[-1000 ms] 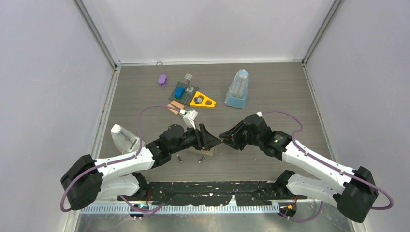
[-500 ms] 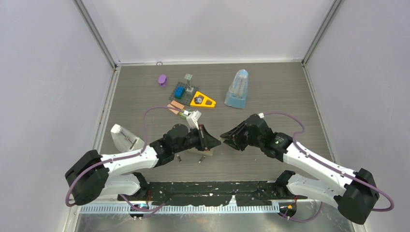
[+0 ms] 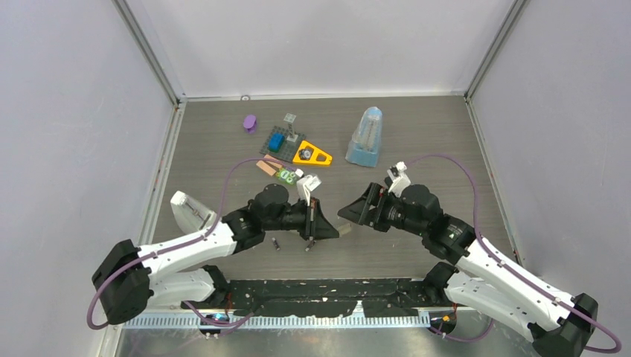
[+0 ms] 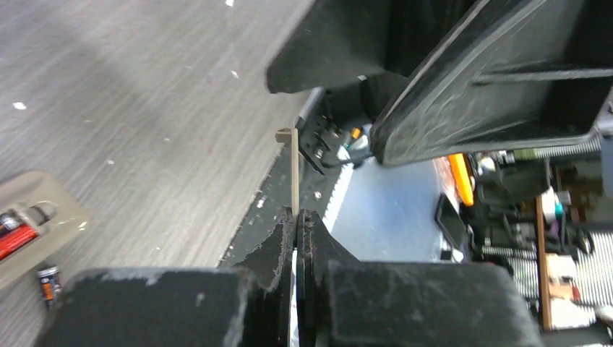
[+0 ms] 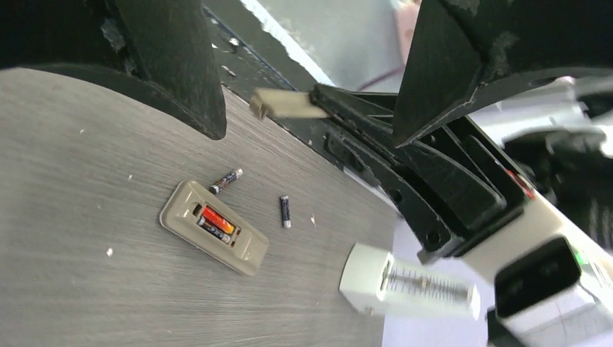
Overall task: Load the batteries into the remote control
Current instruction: Load the battery cover into the remote control.
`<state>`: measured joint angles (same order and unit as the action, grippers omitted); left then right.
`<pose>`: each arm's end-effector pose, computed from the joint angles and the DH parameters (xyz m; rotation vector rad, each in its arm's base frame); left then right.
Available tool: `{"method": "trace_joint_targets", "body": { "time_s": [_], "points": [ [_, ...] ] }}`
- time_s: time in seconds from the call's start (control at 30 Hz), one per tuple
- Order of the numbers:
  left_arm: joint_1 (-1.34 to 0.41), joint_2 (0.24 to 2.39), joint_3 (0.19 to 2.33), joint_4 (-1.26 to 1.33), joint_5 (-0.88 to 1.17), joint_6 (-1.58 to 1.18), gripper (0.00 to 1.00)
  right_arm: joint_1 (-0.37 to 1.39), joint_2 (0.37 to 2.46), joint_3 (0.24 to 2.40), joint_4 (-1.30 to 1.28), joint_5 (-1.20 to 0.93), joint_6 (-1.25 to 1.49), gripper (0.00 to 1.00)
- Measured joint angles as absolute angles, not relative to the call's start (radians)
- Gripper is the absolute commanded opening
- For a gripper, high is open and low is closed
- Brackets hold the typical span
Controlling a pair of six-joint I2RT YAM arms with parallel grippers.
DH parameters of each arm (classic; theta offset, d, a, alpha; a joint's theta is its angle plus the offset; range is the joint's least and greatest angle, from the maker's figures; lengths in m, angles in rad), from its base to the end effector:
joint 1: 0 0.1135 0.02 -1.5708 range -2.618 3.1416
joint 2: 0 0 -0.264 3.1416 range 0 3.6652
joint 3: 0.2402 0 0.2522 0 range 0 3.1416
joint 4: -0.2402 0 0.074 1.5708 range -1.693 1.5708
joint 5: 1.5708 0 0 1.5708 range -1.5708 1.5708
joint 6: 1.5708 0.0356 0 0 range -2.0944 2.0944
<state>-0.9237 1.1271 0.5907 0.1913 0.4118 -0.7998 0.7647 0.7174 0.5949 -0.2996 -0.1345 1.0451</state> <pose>0.1383 -0.2066 0.2423 0.4570 2.1677 -1.4679 0.1202 0.1220 0.2719 0.2158 2.2258 1.2298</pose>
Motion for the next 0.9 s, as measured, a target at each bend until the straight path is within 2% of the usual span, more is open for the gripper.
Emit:
{"method": "trace_joint_targets", "body": {
  "time_s": [0.2,0.3,0.37,0.43,0.6,0.67,0.9],
  "points": [
    [-0.911,1.085,0.673,0.063,0.602,-0.723,0.0,0.765,0.726,0.662,-0.326,-0.324,0.676,0.83],
    [-0.901,1.064,0.691,0.031,0.698,-0.693,0.0,0.765,0.724,0.673,-0.329,-0.412,0.57,0.75],
    [-0.889,1.063,0.698,0.003,0.739,-0.673,0.0,0.765,0.72,0.673,-0.33,-0.461,0.524,0.74],
    [-0.881,1.063,0.705,-0.028,0.772,-0.658,0.0,0.765,0.715,0.673,-0.33,-0.507,0.495,0.73],
    [-0.873,1.065,0.705,-0.058,0.828,-0.645,0.0,0.765,0.695,0.671,-0.326,-0.587,0.468,0.57],
    [-0.87,1.065,0.705,-0.057,0.84,-0.645,0.0,0.765,0.689,0.666,-0.321,-0.608,0.469,0.55],
    [-0.869,1.065,0.705,-0.049,0.859,-0.646,0.0,0.765,0.701,0.62,-0.318,-0.638,0.472,0.52]
  ]
}}
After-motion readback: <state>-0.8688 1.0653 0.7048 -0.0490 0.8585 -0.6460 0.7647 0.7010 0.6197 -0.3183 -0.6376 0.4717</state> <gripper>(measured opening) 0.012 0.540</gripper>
